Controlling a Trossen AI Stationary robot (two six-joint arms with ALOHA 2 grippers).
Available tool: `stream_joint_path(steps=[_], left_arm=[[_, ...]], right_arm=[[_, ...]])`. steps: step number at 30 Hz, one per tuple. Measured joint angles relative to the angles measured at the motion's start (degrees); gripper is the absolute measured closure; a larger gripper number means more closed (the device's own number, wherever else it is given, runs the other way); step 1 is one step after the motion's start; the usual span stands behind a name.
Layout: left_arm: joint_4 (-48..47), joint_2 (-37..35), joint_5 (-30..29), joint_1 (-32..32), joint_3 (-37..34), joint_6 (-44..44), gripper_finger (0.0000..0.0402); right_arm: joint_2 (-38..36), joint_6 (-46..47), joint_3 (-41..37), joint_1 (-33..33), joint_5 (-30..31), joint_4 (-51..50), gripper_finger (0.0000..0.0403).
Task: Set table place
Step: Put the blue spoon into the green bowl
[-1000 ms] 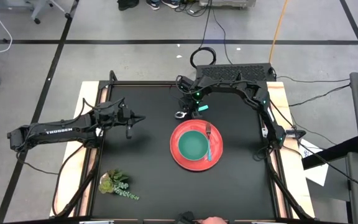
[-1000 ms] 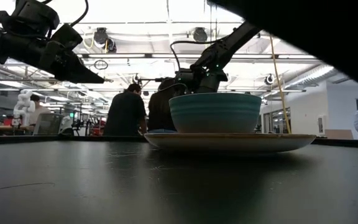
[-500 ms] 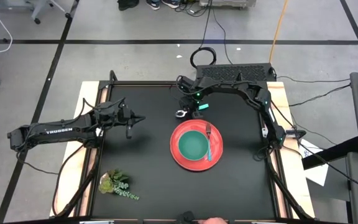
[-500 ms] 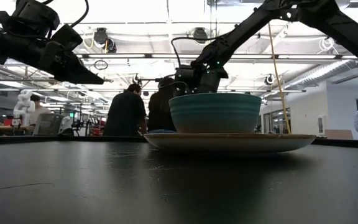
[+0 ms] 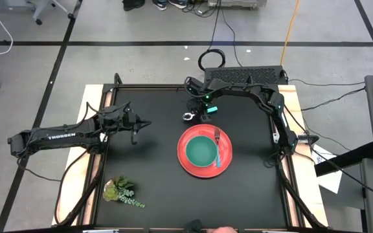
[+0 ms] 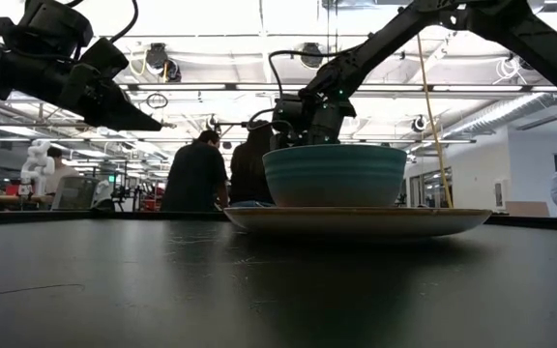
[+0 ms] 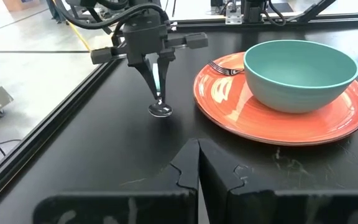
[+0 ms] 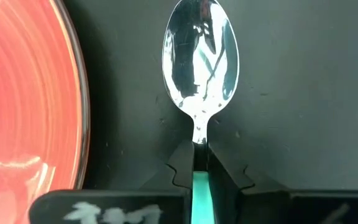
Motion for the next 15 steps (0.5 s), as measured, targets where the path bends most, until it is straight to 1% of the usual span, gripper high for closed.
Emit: stream_joint_path(steps=[2,6,12,15], left_arm=[[0.01,0.0,0.0,0.0,0.0,0.0,0.0387],[0.02,0.0,0.02,0.0,0.0,0.0,0.0387],[0.07,0.0,0.04,-0.01,0.0,0.0,0.0387],[0.1,0.0,0.03,0.0,0.0,-0.44,0.0387]], right_arm=[[-0.06,0.55,0.0,0.06,0.59,-0.42,0.0389],[-1.54,0.88,0.02,0.67,4.96,-3.45,0.0389],[-4.72,2.13,0.11,1.5,5.27,-4.36,0.0388],[-6.28,2.34,0.11,1.99,3.9,-4.46,0.0388]])
